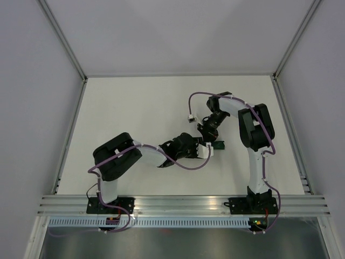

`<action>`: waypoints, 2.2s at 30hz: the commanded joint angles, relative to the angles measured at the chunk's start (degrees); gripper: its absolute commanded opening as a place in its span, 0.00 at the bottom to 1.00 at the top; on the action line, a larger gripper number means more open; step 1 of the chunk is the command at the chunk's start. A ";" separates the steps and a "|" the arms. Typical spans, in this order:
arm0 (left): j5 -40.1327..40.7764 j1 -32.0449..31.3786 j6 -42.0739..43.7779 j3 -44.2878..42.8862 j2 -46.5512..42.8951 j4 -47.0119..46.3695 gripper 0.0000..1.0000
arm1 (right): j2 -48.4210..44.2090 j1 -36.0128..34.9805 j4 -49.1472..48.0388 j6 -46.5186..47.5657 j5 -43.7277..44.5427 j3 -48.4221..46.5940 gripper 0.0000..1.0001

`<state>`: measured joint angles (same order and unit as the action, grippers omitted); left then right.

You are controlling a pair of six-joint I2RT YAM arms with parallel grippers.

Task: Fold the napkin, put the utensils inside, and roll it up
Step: Roll the napkin at the center of the board.

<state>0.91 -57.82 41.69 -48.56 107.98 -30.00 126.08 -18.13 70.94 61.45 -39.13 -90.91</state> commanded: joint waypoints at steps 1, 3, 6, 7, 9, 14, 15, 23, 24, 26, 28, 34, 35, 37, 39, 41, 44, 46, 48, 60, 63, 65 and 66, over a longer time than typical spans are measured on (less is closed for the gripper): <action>-4.86 1.83 2.08 -3.82 1.44 7.04 0.56 | 3.03 0.38 -2.03 3.59 3.19 0.65 0.18; -6.09 2.45 1.38 -4.79 1.70 10.03 0.50 | 2.94 0.46 -1.77 3.76 2.84 0.65 0.18; -7.50 2.89 0.41 -8.04 3.02 16.54 0.38 | 2.85 0.64 -1.68 3.76 2.31 0.56 0.18; -8.02 2.89 0.23 -8.83 3.20 17.60 0.35 | 2.77 0.64 -1.59 3.85 2.05 0.56 0.18; -8.46 2.98 -0.47 -9.54 3.64 19.62 0.25 | 2.33 0.64 -1.33 4.11 0.91 0.65 0.19; -10.57 3.15 -2.58 -11.30 3.64 23.58 0.12 | -1.18 1.08 -2.81 2.98 -1.12 2.40 0.44; -11.10 3.07 -3.45 -11.91 3.55 24.89 0.11 | -2.06 1.17 -3.52 2.45 -1.38 2.93 0.50; -16.28 4.03 -8.20 -12.00 2.06 27.62 0.09 | -15.06 3.89 -17.74 -11.06 -3.49 10.57 0.79; -17.16 4.12 -8.55 -12.18 2.05 27.97 0.09 | -16.29 4.50 -19.85 -13.53 -3.41 11.36 0.80; -18.39 4.56 -9.78 -12.44 1.71 29.29 0.09 | -19.72 6.61 -25.38 -18.53 -3.66 14.00 0.83; -19.71 4.91 -10.49 -12.70 1.35 29.65 0.08 | -23.05 9.41 -29.26 -22.06 -3.93 16.90 0.84; -25.42 8.16 -14.18 -17.18 3.36 38.07 0.08 | -33.43 17.07 -41.03 -26.91 -7.62 26.21 0.86; -26.56 8.60 -15.05 -19.54 3.98 41.83 0.08 | -35.10 17.51 -42.18 -26.74 -7.71 27.79 0.86; -31.48 10.18 -16.72 -22.18 6.52 45.80 0.09 | -41.14 17.69 -45.43 -25.51 -7.71 32.89 0.87; -35.79 11.15 -17.52 -26.14 8.02 51.34 0.09 | -45.99 17.87 -48.51 -25.24 -7.45 39.21 0.88; -38.34 12.20 -18.40 -28.95 10.30 53.72 0.09 | -53.11 17.78 -51.77 -24.10 -7.44 43.08 0.90; -41.86 13.17 -19.54 -31.94 12.68 58.03 0.09 | -61.29 17.78 -53.27 -21.03 -8.68 49.06 0.93; -44.23 13.87 -20.59 -33.53 15.06 60.84 0.09 | -65.34 16.47 -52.48 -18.14 -7.89 51.88 0.95; -46.08 14.23 -20.86 -35.55 17.42 63.21 0.09 | -66.31 13.06 -51.26 -16.28 -6.58 53.03 0.95; -49.60 14.93 -21.74 -41.62 24.82 70.87 0.09 | -63.34 -5.85 -56.08 -11.53 10.38 59.36 0.95; -49.69 15.02 -21.92 -42.32 25.70 71.83 0.10 | -61.23 -9.01 -56.96 -11.35 13.11 59.54 0.95; -49.60 15.02 -22.09 -42.85 26.05 72.18 0.10 | -60.17 -10.60 -58.36 -11.35 14.52 59.89 0.95; -49.51 15.11 -22.09 -43.03 26.31 72.36 0.10 | -59.03 -12.09 -58.72 -11.35 15.13 59.98 0.94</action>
<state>-54.17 -42.70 20.21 -92.36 129.75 37.12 65.34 -27.64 16.05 48.58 -27.75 -31.53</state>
